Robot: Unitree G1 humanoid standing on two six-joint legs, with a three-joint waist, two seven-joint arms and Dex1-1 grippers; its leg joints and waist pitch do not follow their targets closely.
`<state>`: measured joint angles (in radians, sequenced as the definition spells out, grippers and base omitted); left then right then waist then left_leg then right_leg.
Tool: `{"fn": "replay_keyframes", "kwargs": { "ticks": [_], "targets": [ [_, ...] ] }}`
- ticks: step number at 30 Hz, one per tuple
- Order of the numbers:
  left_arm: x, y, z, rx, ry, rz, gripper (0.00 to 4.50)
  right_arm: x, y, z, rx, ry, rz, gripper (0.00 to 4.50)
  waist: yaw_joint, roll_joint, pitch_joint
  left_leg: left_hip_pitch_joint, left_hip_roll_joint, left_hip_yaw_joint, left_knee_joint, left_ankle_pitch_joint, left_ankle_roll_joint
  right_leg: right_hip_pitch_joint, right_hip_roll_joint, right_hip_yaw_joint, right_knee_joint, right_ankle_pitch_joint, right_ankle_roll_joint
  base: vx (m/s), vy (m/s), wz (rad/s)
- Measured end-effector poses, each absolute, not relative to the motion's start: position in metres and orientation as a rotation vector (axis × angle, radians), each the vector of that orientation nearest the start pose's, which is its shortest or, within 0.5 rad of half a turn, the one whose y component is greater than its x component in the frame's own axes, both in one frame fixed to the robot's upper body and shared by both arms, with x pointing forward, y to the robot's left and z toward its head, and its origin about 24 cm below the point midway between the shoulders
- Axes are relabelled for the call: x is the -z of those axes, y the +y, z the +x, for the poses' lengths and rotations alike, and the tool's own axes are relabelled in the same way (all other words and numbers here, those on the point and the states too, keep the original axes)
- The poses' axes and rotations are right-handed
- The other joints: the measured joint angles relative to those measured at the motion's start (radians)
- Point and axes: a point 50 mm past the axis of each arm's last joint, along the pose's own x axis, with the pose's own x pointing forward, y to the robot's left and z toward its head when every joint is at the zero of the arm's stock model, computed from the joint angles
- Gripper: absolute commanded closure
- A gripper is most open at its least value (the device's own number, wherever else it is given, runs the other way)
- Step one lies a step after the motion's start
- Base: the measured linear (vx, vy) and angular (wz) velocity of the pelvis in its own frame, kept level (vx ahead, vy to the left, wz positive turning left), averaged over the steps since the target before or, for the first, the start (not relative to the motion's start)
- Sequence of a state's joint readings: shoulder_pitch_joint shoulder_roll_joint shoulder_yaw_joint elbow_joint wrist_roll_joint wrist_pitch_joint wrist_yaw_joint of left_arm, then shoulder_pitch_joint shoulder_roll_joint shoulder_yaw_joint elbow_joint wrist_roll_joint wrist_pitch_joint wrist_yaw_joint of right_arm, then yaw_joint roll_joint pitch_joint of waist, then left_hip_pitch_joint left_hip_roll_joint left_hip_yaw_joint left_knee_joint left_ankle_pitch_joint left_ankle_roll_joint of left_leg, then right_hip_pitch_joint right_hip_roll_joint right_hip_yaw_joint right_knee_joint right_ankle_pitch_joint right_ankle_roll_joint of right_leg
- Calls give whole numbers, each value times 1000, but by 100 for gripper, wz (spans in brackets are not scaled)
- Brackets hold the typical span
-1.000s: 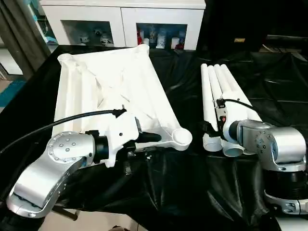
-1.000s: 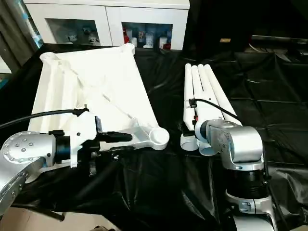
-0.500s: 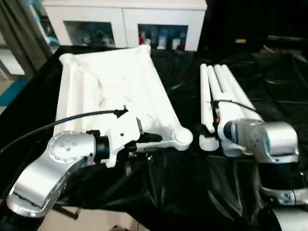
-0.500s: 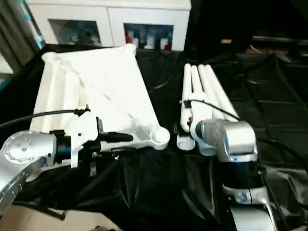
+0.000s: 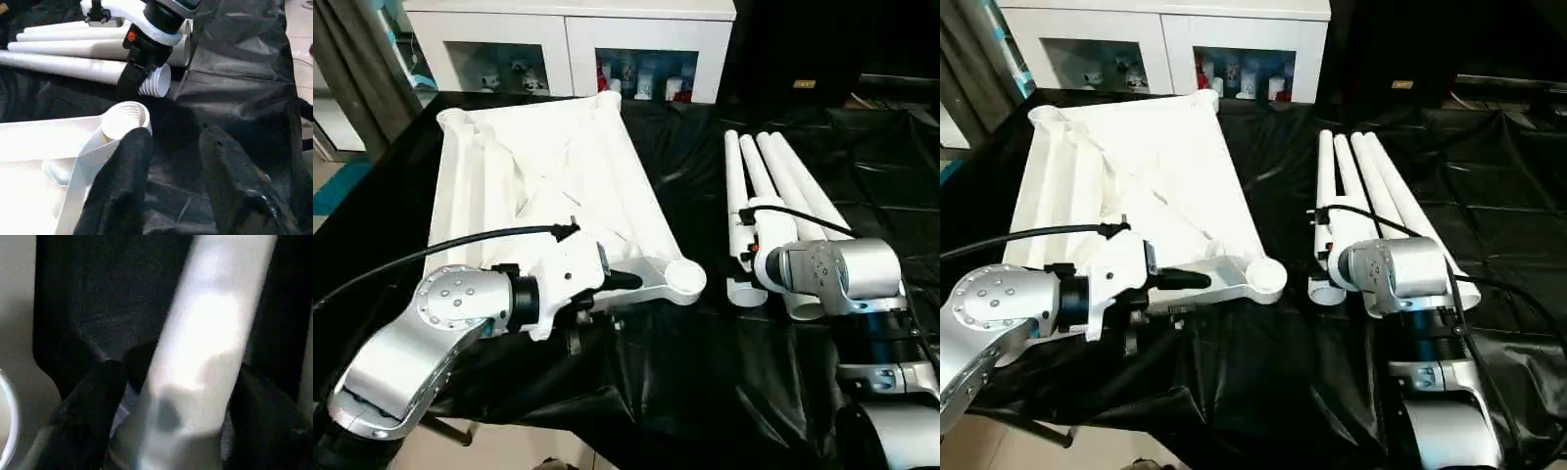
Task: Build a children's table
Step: Pick table leg
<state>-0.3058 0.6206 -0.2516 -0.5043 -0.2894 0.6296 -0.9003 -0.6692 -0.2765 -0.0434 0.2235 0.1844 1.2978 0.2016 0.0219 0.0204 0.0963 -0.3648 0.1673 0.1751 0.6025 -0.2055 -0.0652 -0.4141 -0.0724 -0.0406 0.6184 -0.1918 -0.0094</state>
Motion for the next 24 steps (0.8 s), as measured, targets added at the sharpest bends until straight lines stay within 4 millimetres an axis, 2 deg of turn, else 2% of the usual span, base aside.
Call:
{"fn": "replay_keyframes", "kwargs": {
  "ticks": [1,4,5,12,15,18,20,22,24],
  "targets": [
    [-143,118,237,1246,174,435,234,-89,-169,330,-198,862,-10,153,1,0,0,0,0,0,0,0,0,0,0,0,0,0,0,0,0,0],
    [-143,118,237,1246,173,435,231,-88,-170,330,-193,863,10,177,5,0,0,0,0,0,0,0,-1,1,0,0,0,0,0,0,0,0],
    [-143,118,237,1246,173,435,201,-88,-171,330,-187,862,22,195,7,-1,0,0,0,0,0,0,-1,1,0,0,1,0,0,0,0,0],
    [-143,114,237,1234,151,408,168,-87,-179,331,-137,840,89,220,12,-1,-1,1,0,0,0,4,-4,1,0,0,3,3,-3,0,0,0],
    [-143,113,239,1214,142,384,146,-86,-181,331,-134,832,112,249,13,0,-2,3,0,0,0,5,-5,1,0,0,6,3,-3,0,0,0],
    [-148,114,251,1122,100,313,121,-86,-182,328,-155,774,148,253,14,0,-2,1,1,0,0,6,-7,1,0,-1,8,3,-3,0,0,0],
    [-159,114,262,1050,37,224,104,-88,-178,325,-206,706,181,254,14,0,-2,0,2,0,1,8,-7,0,0,-2,9,4,-4,0,0,0],
    [-169,112,267,1014,-11,162,97,-95,-174,326,-249,637,203,254,10,1,-3,0,2,0,1,8,-7,0,0,-1,10,4,-4,0,0,0],
    [-175,107,274,978,-51,54,78,-102,-178,326,-271,529,208,254,15,0,-3,-1,3,0,2,8,-7,0,0,-3,10,4,-4,0,0,0]
  ]
}}
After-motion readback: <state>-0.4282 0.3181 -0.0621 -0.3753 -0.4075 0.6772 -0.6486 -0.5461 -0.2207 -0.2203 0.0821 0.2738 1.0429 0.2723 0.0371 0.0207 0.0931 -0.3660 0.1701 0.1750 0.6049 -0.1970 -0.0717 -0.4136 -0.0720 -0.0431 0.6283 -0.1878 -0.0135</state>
